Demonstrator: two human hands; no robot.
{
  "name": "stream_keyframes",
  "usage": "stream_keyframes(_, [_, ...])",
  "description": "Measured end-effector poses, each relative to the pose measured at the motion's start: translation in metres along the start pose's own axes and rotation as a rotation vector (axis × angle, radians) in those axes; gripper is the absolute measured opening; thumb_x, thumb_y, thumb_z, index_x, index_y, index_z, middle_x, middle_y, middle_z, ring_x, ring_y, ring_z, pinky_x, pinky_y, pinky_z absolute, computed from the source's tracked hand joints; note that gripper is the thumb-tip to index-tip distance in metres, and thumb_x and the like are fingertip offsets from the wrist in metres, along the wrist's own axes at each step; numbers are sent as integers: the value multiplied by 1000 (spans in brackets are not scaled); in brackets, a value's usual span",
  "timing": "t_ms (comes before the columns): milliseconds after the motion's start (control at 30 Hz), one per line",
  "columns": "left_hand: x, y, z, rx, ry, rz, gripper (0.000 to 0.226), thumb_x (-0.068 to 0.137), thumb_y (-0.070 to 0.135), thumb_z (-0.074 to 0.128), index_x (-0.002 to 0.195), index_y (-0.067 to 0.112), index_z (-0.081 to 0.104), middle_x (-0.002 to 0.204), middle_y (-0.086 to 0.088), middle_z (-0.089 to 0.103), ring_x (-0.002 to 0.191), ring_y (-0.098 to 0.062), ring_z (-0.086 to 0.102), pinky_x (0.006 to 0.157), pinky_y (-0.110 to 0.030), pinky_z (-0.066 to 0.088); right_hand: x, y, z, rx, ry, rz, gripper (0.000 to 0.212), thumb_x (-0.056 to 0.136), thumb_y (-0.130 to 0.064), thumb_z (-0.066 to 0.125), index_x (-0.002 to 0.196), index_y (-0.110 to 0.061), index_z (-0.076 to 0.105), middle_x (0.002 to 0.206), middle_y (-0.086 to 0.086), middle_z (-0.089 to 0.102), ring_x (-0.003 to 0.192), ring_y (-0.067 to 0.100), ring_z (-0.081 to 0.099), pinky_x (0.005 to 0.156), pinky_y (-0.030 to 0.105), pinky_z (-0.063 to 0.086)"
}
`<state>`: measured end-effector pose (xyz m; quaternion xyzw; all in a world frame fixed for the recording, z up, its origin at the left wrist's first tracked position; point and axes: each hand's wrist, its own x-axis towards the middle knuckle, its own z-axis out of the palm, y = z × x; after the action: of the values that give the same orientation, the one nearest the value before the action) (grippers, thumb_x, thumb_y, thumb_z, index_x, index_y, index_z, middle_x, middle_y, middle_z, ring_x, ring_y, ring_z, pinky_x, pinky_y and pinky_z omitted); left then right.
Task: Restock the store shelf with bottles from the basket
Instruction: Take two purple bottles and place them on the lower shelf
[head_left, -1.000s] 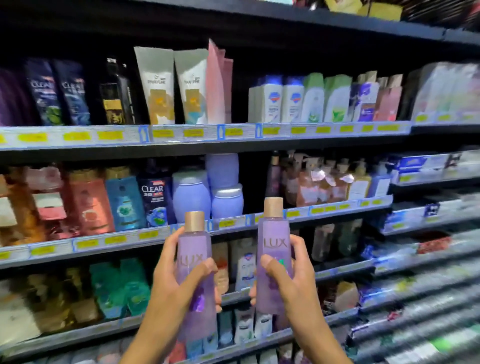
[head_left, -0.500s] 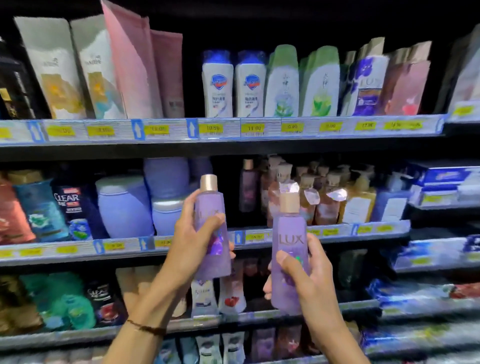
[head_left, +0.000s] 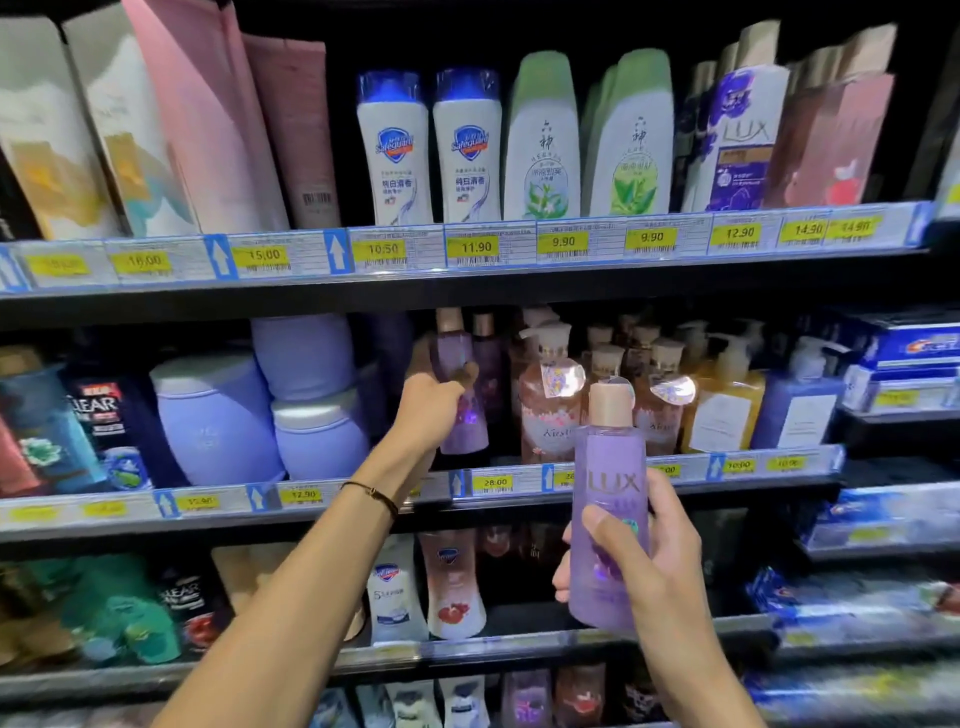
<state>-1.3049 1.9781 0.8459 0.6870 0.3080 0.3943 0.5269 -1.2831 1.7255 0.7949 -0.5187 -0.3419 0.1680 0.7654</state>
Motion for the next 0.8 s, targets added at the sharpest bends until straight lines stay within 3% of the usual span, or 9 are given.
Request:
stream_keyframes(33, [4, -2, 2, 49, 5, -31, 20, 89, 4, 64, 78, 17, 54, 97, -17, 71, 82, -28, 66, 76, -45, 57, 1, 0, -1, 1, 3, -2, 45, 69, -43, 74, 103, -19, 58, 78, 29, 60, 52, 45, 61, 53, 54, 58])
stream_keyframes(100, [7, -6, 4, 118, 5, -38, 16, 91, 5, 62, 83, 17, 54, 108, -15, 72, 93, -29, 68, 85, -38, 56, 1, 1, -1, -3, 16, -6, 45, 69, -43, 74, 104, -20, 59, 78, 29, 60, 52, 45, 61, 52, 56, 58])
stream_keyframes(133, [8, -9, 5, 133, -10, -19, 10, 91, 10, 63, 94, 16, 56, 109, -10, 72, 93, -25, 68, 84, -33, 56, 1, 2, -1, -5, 21, -8, 46, 68, -44, 74, 104, -20, 59, 77, 29, 60, 52, 45, 61, 52, 56, 57])
stream_keyframes(233, [10, -17, 9, 198, -101, 23, 28, 84, 25, 69, 109, 16, 59, 113, -10, 71, 97, -27, 67, 89, -38, 56, 2, 6, 0, 6, 28, -8, 47, 69, -43, 75, 106, -19, 58, 77, 27, 61, 52, 46, 61, 52, 55, 57])
stream_keyframes(333, [12, -21, 11, 302, -146, 100, 36, 86, 27, 73, 115, 14, 57, 106, -4, 67, 95, -24, 64, 87, -36, 53, 4, 11, 2, -7, 25, -5, 46, 71, -41, 73, 108, -20, 58, 79, 27, 61, 54, 46, 61, 53, 54, 58])
stream_keyframes(433, [17, -26, 6, 498, -223, 92, 52, 86, 30, 73, 128, 6, 54, 112, -8, 65, 97, -26, 61, 82, -31, 48, 6, 17, 3, -6, 25, -4, 37, 77, -31, 70, 109, -20, 56, 78, 28, 61, 54, 46, 60, 54, 55, 57])
stream_keyframes(500, [23, -35, 3, 595, -222, 91, 58, 88, 28, 75, 135, 6, 49, 124, -11, 63, 108, -29, 60, 90, -33, 48, 8, 21, 3, -7, 31, -1, 43, 74, -34, 71, 111, -21, 54, 77, 26, 62, 54, 46, 61, 54, 54, 58])
stream_keyframes(667, [32, -40, 9, 669, -171, 127, 64, 87, 21, 75, 143, 13, 45, 137, -13, 58, 121, -34, 57, 98, -35, 47, 11, 29, 6, -4, 38, 18, 50, 68, -38, 70, 108, -16, 50, 77, 25, 63, 56, 46, 63, 53, 52, 58])
stream_keyframes(800, [39, -38, 18, 681, -140, 109, 66, 83, 22, 79, 140, 10, 48, 137, -17, 58, 125, -39, 56, 101, -41, 47, 13, 30, 9, -15, 38, 11, 37, 78, -21, 64, 109, -10, 48, 78, 28, 62, 58, 52, 61, 53, 54, 57])
